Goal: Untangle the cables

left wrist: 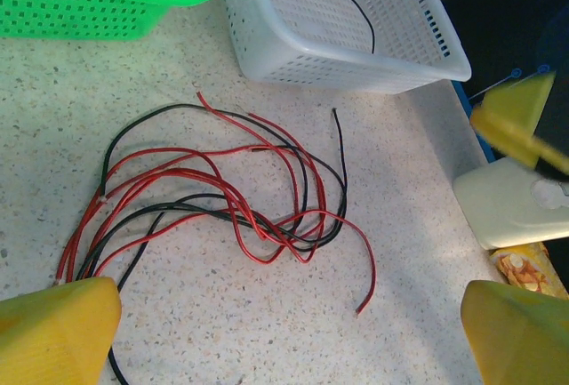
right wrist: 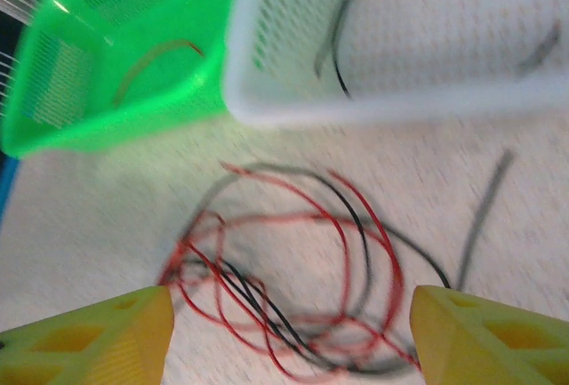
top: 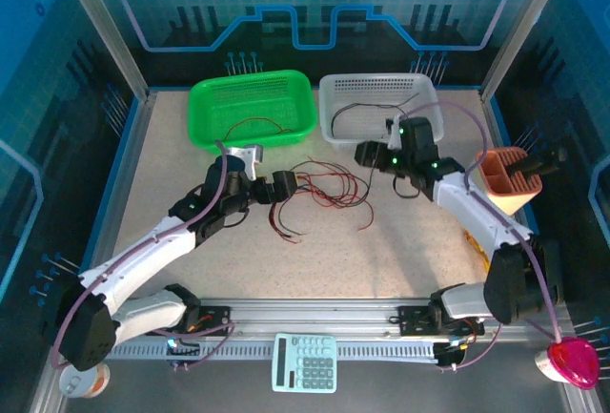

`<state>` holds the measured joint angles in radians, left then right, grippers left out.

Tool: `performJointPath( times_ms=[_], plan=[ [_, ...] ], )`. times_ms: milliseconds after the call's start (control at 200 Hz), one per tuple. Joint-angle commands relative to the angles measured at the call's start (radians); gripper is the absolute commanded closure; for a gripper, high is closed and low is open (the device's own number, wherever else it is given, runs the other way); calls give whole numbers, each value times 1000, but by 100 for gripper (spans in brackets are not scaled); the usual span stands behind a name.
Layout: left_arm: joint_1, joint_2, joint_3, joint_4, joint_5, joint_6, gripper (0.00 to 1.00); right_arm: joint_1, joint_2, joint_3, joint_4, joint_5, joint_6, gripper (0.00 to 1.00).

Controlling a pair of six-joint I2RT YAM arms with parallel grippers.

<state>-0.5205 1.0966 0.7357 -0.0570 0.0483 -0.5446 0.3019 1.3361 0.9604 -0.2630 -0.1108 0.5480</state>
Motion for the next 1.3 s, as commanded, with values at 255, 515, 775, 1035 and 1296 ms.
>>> performJointPath(
  times_ms=[255, 515, 775, 1035, 1296],
  plan=[
    [-16, -3, -28, 1, 22, -33, 1, 75, -108, -251, -136, 185, 24, 33],
    [-59, 58, -4, 2, 18, -34, 1, 108, -13, -239, -128, 200, -3, 48],
    [-105, 135, 25, -16, -29, -31, 1, 109, 88, -204, -99, 194, -39, 58],
    [-144, 203, 48, -25, -58, -42, 1, 102, 122, -193, -73, 184, -52, 62],
    [-160, 246, 73, -18, -57, -48, 1, 101, 161, -190, -51, 182, -63, 65]
  ],
)
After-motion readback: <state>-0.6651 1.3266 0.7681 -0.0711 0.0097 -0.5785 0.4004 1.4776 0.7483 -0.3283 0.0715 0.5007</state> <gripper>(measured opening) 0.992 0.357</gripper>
